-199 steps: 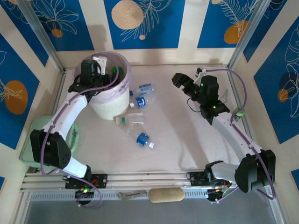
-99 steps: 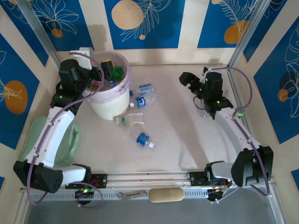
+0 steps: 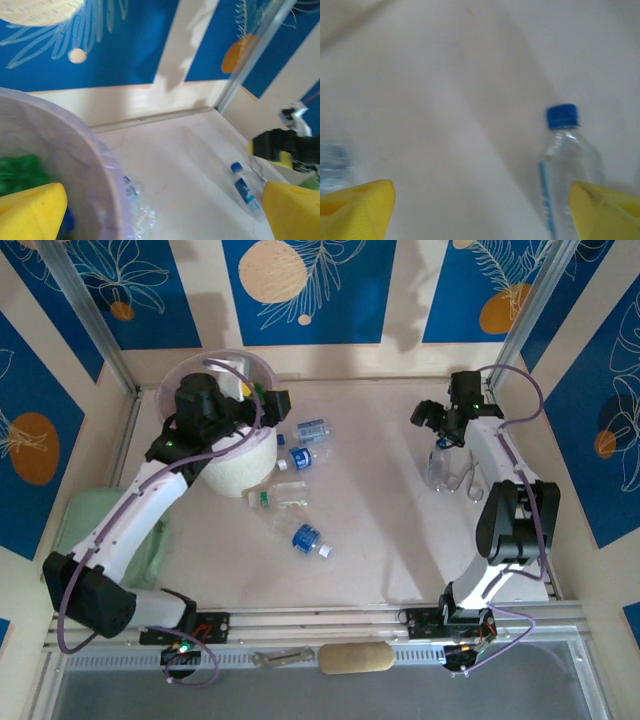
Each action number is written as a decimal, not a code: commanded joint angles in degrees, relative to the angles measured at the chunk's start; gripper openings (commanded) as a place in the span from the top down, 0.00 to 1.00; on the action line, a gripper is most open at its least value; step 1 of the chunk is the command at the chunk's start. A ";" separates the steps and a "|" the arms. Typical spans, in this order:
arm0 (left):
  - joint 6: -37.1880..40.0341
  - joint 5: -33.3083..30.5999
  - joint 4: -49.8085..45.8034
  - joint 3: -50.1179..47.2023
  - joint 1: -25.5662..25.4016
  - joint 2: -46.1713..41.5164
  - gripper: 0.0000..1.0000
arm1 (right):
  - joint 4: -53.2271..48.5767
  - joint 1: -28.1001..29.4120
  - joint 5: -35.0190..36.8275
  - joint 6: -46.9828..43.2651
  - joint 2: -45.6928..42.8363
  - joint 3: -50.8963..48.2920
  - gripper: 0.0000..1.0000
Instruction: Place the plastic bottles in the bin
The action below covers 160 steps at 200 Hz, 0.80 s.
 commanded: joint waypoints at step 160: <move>1.97 -2.95 -3.51 -0.16 -5.90 2.45 0.00 | -11.34 -0.97 5.76 -9.72 18.60 6.56 0.33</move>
